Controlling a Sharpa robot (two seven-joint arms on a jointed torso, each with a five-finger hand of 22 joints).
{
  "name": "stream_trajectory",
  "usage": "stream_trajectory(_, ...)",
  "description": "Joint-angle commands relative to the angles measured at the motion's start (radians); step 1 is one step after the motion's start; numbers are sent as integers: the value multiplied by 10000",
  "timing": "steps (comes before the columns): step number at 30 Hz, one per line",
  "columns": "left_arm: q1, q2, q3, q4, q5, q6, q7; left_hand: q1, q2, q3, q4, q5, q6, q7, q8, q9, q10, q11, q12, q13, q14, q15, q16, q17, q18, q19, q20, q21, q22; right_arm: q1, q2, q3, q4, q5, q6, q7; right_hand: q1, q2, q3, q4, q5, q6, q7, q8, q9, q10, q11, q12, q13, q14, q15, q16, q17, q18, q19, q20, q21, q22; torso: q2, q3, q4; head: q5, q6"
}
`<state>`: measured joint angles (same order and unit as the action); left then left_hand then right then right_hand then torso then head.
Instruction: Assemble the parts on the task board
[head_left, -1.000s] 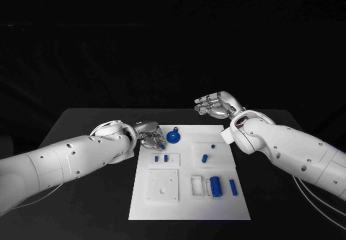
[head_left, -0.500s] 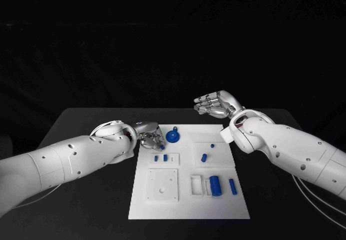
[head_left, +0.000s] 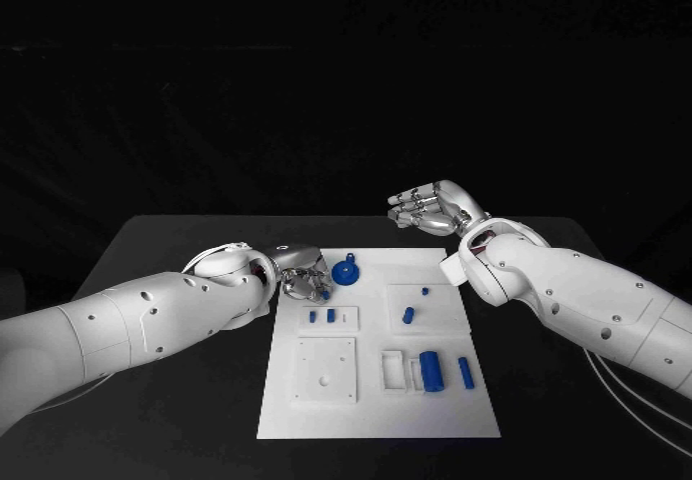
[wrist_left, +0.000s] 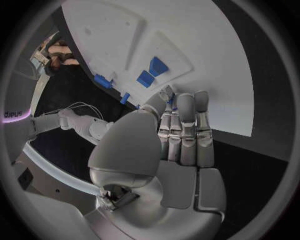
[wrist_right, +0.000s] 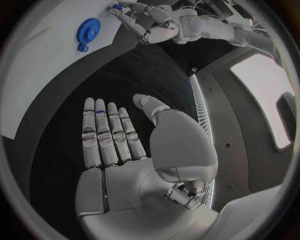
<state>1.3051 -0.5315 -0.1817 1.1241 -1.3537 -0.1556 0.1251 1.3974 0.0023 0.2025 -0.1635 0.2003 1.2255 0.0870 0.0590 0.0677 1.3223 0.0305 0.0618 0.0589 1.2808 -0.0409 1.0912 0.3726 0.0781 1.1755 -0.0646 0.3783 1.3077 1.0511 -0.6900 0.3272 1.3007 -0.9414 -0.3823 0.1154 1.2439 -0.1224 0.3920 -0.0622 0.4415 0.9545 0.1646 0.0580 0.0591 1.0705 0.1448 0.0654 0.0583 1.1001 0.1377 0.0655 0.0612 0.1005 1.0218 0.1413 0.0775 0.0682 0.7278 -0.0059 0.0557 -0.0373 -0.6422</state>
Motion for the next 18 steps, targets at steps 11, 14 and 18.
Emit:
stream_trajectory(11,-58,-40,-51,84,-380,36,-59,33,-141,7,-90,-48,-732,63,12,-56,-40,43,-34,9,-134,-8,32,-22,-67,-85,34,45,206,-1,1,5,-13,2,103,82,-119,3,-63,2,61,54,5,16,7,-5,31,-47,-7,-5,57,-44,-11,127,-27,7,-30,-9,-4,-8,-3,-24,0)
stream_trajectory(14,-58,-68,-52,88,-388,4,-97,2,-220,55,-106,-54,-1135,48,18,-51,-56,40,-32,10,-156,-7,27,-29,-65,-93,41,20,200,-1,-5,5,-18,2,110,80,-117,0,-82,0,65,43,7,15,6,-19,38,-47,-7,-20,64,-43,-11,126,-39,12,-33,-10,0,-11,1,-33,1)
stream_trajectory(18,-58,-142,-52,103,-393,-51,-152,-64,-350,186,-104,-57,-1730,-19,21,-58,-56,31,-33,9,-118,-11,110,-7,-67,-48,41,-9,199,-1,-26,5,-22,2,106,83,-109,-1,-104,-6,63,42,6,16,7,-33,34,-47,-7,-42,64,-47,-12,123,-56,19,-37,-10,-4,-11,0,-39,-3)
